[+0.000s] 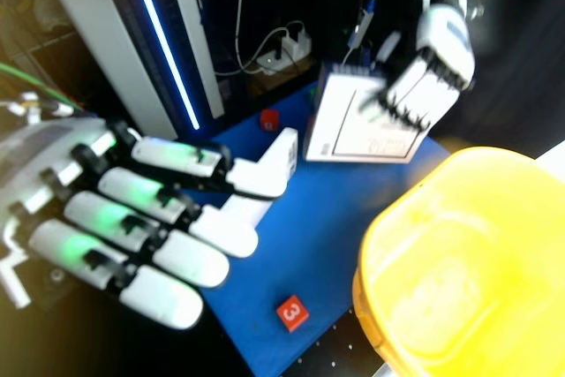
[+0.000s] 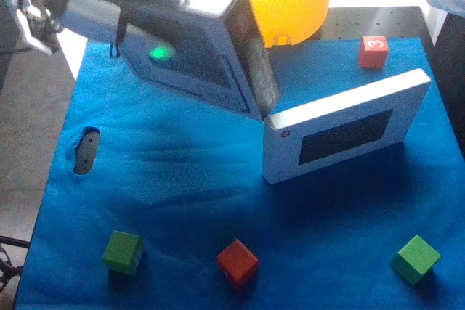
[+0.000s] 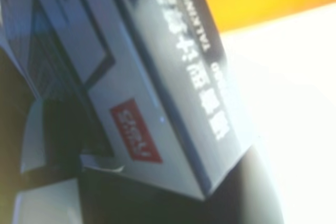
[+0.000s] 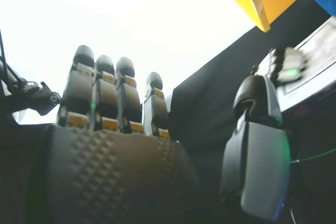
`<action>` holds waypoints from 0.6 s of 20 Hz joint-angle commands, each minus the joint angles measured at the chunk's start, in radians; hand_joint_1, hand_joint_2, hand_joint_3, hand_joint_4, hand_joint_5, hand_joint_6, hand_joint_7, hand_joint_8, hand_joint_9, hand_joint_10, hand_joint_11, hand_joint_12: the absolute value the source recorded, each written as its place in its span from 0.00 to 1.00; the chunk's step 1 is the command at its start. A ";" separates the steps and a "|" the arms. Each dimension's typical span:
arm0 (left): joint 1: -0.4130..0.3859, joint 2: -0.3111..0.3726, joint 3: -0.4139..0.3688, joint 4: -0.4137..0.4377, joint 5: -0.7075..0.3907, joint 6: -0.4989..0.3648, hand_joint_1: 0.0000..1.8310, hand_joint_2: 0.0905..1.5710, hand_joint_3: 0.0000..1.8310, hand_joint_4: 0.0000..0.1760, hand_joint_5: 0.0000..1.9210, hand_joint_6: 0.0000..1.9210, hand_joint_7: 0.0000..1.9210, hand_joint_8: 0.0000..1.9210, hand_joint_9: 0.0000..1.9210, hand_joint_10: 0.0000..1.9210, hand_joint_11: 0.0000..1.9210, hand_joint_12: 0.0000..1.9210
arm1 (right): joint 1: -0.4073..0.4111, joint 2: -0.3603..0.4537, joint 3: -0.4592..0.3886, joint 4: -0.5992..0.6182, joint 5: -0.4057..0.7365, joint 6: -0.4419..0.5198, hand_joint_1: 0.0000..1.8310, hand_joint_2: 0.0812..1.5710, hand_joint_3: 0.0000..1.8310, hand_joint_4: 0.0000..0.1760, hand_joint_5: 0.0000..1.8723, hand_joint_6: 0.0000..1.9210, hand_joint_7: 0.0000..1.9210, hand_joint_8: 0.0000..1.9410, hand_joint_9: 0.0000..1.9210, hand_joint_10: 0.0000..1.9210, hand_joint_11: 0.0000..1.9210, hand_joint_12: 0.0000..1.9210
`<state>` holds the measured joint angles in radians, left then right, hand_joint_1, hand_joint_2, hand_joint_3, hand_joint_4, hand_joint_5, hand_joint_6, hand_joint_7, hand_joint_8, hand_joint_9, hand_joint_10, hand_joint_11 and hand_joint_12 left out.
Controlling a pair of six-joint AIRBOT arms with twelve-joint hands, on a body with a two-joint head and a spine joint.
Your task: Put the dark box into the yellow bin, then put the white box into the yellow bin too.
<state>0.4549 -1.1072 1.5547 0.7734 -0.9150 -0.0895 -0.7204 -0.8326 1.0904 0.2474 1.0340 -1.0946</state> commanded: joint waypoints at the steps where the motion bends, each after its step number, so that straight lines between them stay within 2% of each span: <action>1: -0.020 0.004 -0.003 -0.099 -0.111 0.015 0.68 0.73 0.00 0.00 0.42 0.54 0.49 0.66 0.48 0.48 0.35 0.73 | 0.020 0.000 0.007 0.001 0.123 0.007 0.33 0.57 0.00 0.73 0.09 0.00 0.10 0.00 0.07 0.00 0.06 0.02; 2: -0.025 0.006 -0.006 -0.127 -0.125 0.036 0.68 0.71 0.00 0.00 0.48 0.44 0.49 0.67 0.45 0.52 0.31 0.75 | 0.021 -0.001 0.008 0.001 0.123 0.007 0.33 0.57 0.00 0.75 0.09 0.00 0.10 0.00 0.07 0.00 0.05 0.02; 3: -0.025 0.008 -0.009 -0.180 -0.151 0.067 0.68 0.70 0.00 0.00 0.52 0.39 0.50 0.63 0.44 0.51 0.26 0.77 | 0.022 -0.002 0.008 0.001 0.123 0.007 0.34 0.57 0.00 0.75 0.09 0.00 0.11 0.00 0.07 0.00 0.05 0.02; 4: -0.025 0.009 -0.009 -0.221 -0.170 0.091 0.69 0.70 0.00 0.00 0.50 0.41 0.52 0.62 0.45 0.51 0.27 0.78 | 0.023 -0.004 0.009 0.001 0.122 0.008 0.33 0.57 0.00 0.68 0.08 0.00 0.11 0.00 0.08 0.00 0.06 0.02; 5: -0.026 0.008 -0.008 -0.241 -0.178 0.100 0.68 0.69 0.00 0.00 0.50 0.44 0.52 0.59 0.46 0.44 0.30 0.73 | 0.024 -0.005 0.010 0.001 0.122 0.008 0.34 0.57 0.00 0.64 0.08 0.00 0.11 0.00 0.08 0.00 0.06 0.02; 6: -0.026 0.007 -0.006 -0.269 -0.192 0.111 0.67 0.69 0.00 0.00 0.52 0.50 0.51 0.51 0.47 0.29 0.31 0.63 | 0.024 -0.008 0.012 0.001 0.122 0.008 0.34 0.57 0.00 0.65 0.08 0.00 0.11 0.00 0.07 0.00 0.06 0.02; 7: -0.026 0.006 -0.003 -0.295 -0.205 0.120 0.67 0.67 0.00 0.07 0.55 0.48 0.54 0.45 0.52 0.17 0.35 0.57 | 0.026 -0.012 0.014 0.001 0.122 0.008 0.34 0.56 0.00 0.68 0.08 0.00 0.10 0.00 0.07 0.00 0.06 0.02; 8: -0.027 0.005 -0.001 -0.318 -0.214 0.129 0.67 0.68 0.00 0.00 0.54 0.51 0.52 0.45 0.53 0.11 0.35 0.55 | 0.027 -0.015 0.016 0.001 0.122 0.008 0.34 0.56 0.00 0.74 0.08 0.00 0.11 0.00 0.07 0.00 0.06 0.02; 9: -0.028 0.005 0.001 -0.335 -0.219 0.138 0.67 0.68 0.00 0.07 0.54 0.50 0.52 0.48 0.55 0.08 0.34 0.55 | 0.027 -0.017 0.017 0.001 0.122 0.008 0.35 0.56 0.00 0.73 0.08 0.00 0.11 0.00 0.07 0.00 0.06 0.02; 10: -0.037 0.004 0.007 -0.359 -0.224 0.148 0.74 0.68 0.00 0.00 0.53 0.50 0.53 0.48 0.47 0.46 0.33 0.54 | 0.029 -0.018 0.018 -0.001 0.122 0.008 0.35 0.55 0.00 0.76 0.09 0.00 0.11 0.00 0.07 0.00 0.07 0.03; 11: -0.044 0.002 0.013 -0.369 -0.224 0.149 0.75 0.68 0.00 0.00 0.51 0.54 0.54 0.47 0.45 0.54 0.32 0.53 | 0.030 -0.018 0.019 -0.001 0.122 0.008 0.35 0.55 0.00 0.76 0.09 0.00 0.11 0.00 0.08 0.00 0.07 0.03; 12: -0.054 -0.001 0.021 -0.376 -0.223 0.149 0.68 0.70 0.00 0.00 0.47 0.59 0.52 0.50 0.40 0.34 0.11 0.64 | 0.031 -0.018 0.019 -0.002 0.122 0.008 0.34 0.55 0.00 0.74 0.09 0.00 0.12 0.00 0.08 0.01 0.08 0.03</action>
<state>0.4122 -1.1072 1.5780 0.4786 -1.0363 0.0650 -0.7078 -0.8520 1.1019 0.2424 1.0355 -1.0920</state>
